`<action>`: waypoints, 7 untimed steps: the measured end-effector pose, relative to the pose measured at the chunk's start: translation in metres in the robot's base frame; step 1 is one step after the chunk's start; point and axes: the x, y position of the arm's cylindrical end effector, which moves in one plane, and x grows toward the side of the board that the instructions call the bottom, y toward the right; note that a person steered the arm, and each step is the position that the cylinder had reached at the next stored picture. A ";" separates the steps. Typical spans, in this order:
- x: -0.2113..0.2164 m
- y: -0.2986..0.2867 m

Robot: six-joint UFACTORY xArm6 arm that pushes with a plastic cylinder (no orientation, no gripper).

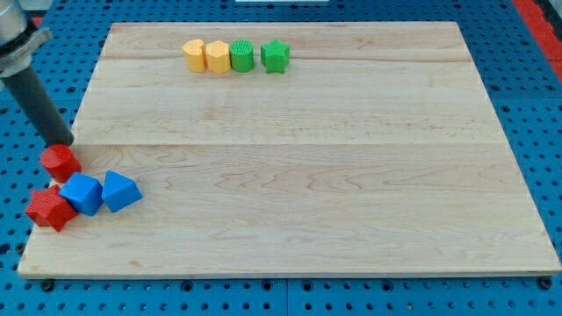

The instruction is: Separate the yellow hexagon and the yellow heart

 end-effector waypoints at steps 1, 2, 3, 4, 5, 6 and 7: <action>0.001 -0.008; 0.012 -0.002; 0.023 0.012; 0.014 0.020; -0.027 0.037; -0.062 0.044; -0.096 0.052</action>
